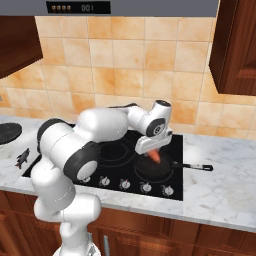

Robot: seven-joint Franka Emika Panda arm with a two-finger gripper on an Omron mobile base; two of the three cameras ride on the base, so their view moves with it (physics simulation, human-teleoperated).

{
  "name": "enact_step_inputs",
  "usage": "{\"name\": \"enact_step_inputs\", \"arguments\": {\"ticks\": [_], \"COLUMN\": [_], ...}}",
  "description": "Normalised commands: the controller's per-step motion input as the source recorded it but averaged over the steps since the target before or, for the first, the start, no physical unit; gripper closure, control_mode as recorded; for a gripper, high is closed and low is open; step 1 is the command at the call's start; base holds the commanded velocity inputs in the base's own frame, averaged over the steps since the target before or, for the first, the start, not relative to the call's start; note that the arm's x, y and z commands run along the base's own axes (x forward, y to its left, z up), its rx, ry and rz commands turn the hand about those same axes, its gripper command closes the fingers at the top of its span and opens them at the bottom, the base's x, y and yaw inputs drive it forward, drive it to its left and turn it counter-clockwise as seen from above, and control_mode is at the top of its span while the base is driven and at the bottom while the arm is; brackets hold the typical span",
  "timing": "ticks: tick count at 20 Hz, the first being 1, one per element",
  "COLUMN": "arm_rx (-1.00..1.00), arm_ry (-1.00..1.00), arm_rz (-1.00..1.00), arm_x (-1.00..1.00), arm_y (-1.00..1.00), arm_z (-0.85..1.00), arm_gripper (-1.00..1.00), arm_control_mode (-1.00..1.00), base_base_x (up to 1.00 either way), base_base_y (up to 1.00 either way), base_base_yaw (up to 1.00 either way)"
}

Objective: Place both pans onto different burners. Then place the sweet potato and the fish on different pans.

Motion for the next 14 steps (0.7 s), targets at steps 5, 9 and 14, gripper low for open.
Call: {"name": "enact_step_inputs", "arguments": {"ticks": [5,9,14], "arm_rx": [0.0,-0.01,0.0], "arm_ry": [-0.01,0.0,0.0], "arm_rz": [0.0,0.0,0.0], "arm_x": [0.07,0.08,0.14], "arm_y": [-0.02,0.0,0.0], "arm_z": [-0.35,-0.36,-0.28], "arm_gripper": [1.0,1.0,1.0], "arm_control_mode": [-1.0,-1.0,-1.0], "base_base_x": [0.0,0.0,0.0], "base_base_y": [0.0,0.0,0.0], "base_base_yaw": [0.0,0.0,0.0]}}
